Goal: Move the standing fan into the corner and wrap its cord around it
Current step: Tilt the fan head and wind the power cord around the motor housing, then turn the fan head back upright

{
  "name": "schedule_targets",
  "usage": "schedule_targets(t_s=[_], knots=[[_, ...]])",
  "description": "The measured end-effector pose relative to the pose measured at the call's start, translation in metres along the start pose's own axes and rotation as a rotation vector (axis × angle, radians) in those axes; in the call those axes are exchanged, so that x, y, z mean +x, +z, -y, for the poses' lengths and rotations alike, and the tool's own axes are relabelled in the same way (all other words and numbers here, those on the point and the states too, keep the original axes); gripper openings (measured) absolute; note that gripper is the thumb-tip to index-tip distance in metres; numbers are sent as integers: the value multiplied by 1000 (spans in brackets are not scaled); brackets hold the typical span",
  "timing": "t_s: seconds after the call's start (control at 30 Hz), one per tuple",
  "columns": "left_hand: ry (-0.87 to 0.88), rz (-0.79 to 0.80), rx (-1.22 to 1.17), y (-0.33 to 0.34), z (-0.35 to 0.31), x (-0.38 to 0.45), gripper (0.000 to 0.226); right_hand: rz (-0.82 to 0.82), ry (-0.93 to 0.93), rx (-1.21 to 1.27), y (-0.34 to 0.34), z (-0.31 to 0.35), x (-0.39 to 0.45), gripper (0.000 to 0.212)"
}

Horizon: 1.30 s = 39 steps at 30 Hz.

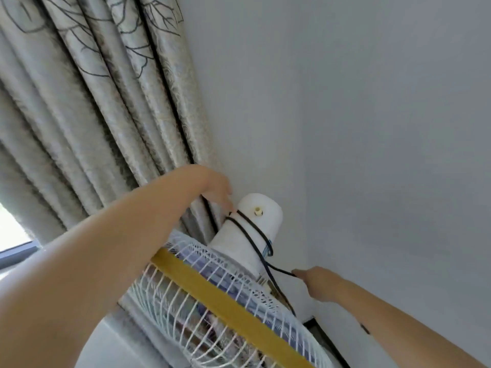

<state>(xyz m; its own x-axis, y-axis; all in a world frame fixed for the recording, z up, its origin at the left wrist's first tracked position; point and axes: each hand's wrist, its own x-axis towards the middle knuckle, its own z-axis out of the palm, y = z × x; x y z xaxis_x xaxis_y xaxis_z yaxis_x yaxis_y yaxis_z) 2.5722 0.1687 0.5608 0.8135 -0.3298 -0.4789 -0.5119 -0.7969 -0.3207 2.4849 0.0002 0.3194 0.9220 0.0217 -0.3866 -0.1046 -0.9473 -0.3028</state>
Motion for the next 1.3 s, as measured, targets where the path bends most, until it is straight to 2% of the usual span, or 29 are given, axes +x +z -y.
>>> schedule_targets(t_s=[0.13,0.23,0.3,0.37,0.43,0.5,0.6,0.63,0.7,0.77,0.97,1.03,1.17,1.23,1.3], knots=[[68,-124,-33,11,30,-48,59,-88,187,69,12,7,-49,45],[145,-270,-180,40,44,-81,54,-184,315,189,14,21,-95,37],[209,-407,-331,56,53,-96,53,-320,351,346,8,36,-124,33],[225,-493,-382,71,62,-100,55,-523,280,640,0,56,-148,28],[234,-562,-461,83,71,-101,54,-741,170,807,-11,81,-171,24],[285,-639,-549,97,78,-101,47,-860,31,729,-22,113,-190,29],[373,-735,-602,120,86,-105,29,-921,-156,422,-30,157,-206,32],[360,-734,-584,127,90,-104,38,-946,-180,330,-31,168,-207,29],[276,-664,-558,137,97,-105,77,-983,-203,182,-31,185,-204,35],[254,-624,-583,141,102,-104,96,-973,-190,92,-28,196,-193,45],[324,-528,-657,140,113,-100,103,-1095,34,-105,-33,215,-179,55],[288,-542,-576,137,115,-99,106,-1096,71,-173,-37,211,-177,56],[190,-707,-291,131,118,-89,110,-1101,61,-190,-47,182,-168,60],[206,-733,-407,133,123,-78,107,-1094,18,-143,-54,162,-164,67],[289,-674,-620,142,123,-67,105,-1104,-12,-66,-59,143,-162,75]])
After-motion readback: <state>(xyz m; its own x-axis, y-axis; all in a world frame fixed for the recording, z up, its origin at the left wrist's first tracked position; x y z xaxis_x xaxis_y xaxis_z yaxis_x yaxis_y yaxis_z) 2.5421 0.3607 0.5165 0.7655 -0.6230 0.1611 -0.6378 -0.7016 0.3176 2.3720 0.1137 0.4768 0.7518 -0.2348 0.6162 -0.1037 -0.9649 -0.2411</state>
